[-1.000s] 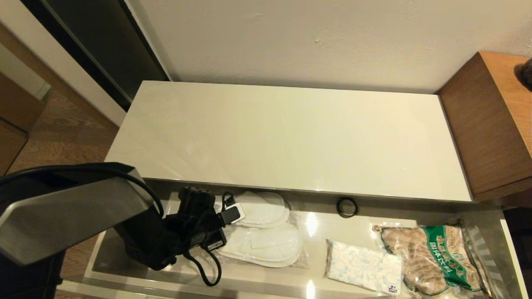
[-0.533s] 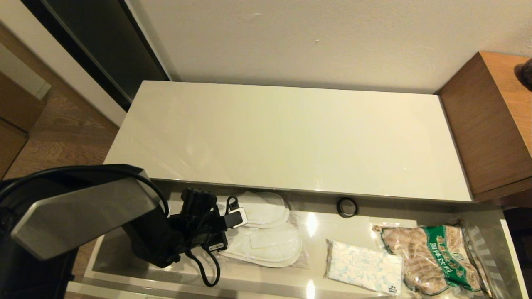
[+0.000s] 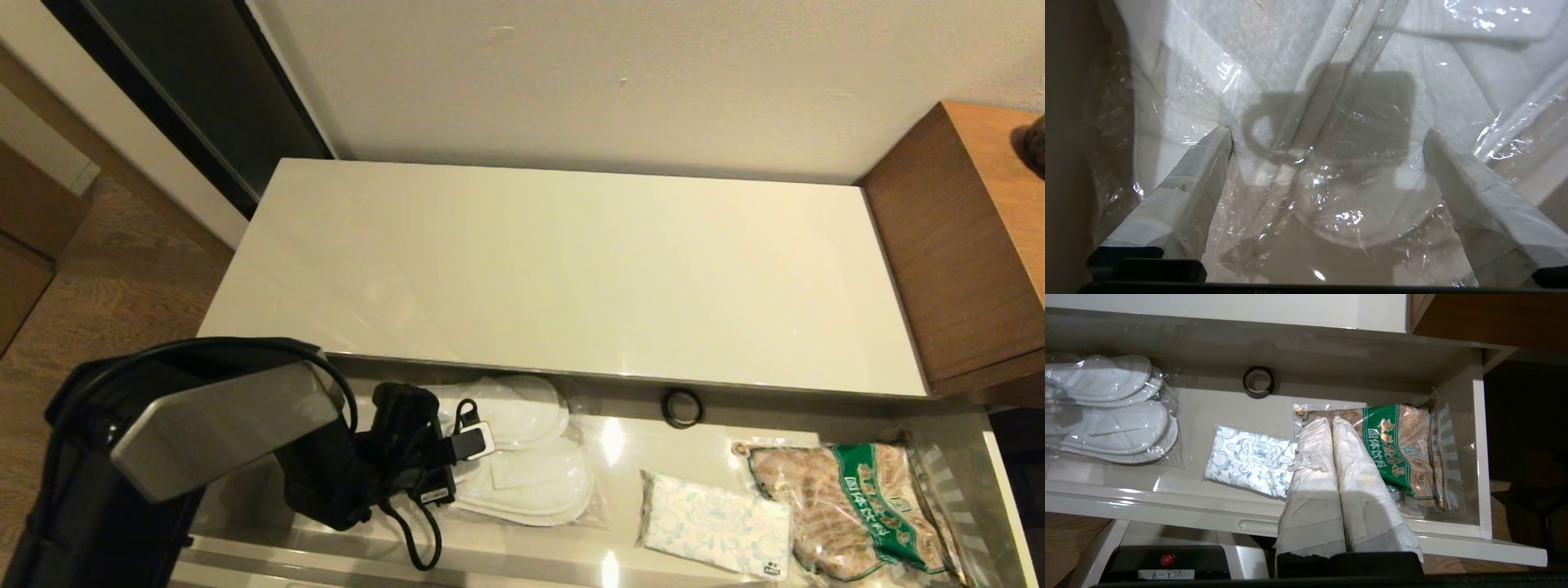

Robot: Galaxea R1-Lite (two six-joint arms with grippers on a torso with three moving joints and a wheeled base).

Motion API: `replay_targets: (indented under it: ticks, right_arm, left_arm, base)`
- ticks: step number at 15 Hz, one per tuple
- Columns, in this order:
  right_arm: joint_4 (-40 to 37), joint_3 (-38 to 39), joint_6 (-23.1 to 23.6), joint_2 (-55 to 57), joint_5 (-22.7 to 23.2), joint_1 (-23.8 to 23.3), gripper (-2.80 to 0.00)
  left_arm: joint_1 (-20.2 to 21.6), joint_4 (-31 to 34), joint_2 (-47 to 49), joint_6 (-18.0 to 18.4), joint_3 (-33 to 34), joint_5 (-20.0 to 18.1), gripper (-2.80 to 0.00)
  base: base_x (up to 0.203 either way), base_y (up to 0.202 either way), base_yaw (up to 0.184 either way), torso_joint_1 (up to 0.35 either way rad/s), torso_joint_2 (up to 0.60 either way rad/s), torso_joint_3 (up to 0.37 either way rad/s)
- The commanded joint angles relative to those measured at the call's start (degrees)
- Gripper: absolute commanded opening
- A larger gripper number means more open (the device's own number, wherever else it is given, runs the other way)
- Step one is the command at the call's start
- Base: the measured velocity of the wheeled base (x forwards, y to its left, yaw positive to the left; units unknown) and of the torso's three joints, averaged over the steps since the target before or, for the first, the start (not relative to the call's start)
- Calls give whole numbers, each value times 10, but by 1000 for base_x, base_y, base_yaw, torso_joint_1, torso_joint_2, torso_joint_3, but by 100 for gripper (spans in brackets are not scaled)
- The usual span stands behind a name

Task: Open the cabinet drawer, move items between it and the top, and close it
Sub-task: Take out the disposable slippers from the drawer

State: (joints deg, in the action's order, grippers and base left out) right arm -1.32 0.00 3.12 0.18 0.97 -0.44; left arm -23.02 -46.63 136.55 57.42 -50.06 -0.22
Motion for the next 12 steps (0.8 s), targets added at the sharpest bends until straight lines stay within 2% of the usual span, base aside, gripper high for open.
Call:
replay_targets:
  ticks: [1, 3, 12]
  right_arm:
    - [0, 0, 0, 1, 0, 0, -280]
    - [0, 0, 0, 1, 0, 0, -280]
    - [0, 0, 0, 1, 0, 0, -280]
  left_arm:
    - [0, -11, 32, 4, -12, 0, 0]
    - [1, -21, 42, 18, -25, 0, 0]
    - [1, -39, 54, 29, -25, 3, 0]
  base:
    - [0, 0, 0, 0, 0, 0]
    - [0, 0, 0, 0, 0, 0]
    - [0, 0, 0, 0, 0, 0]
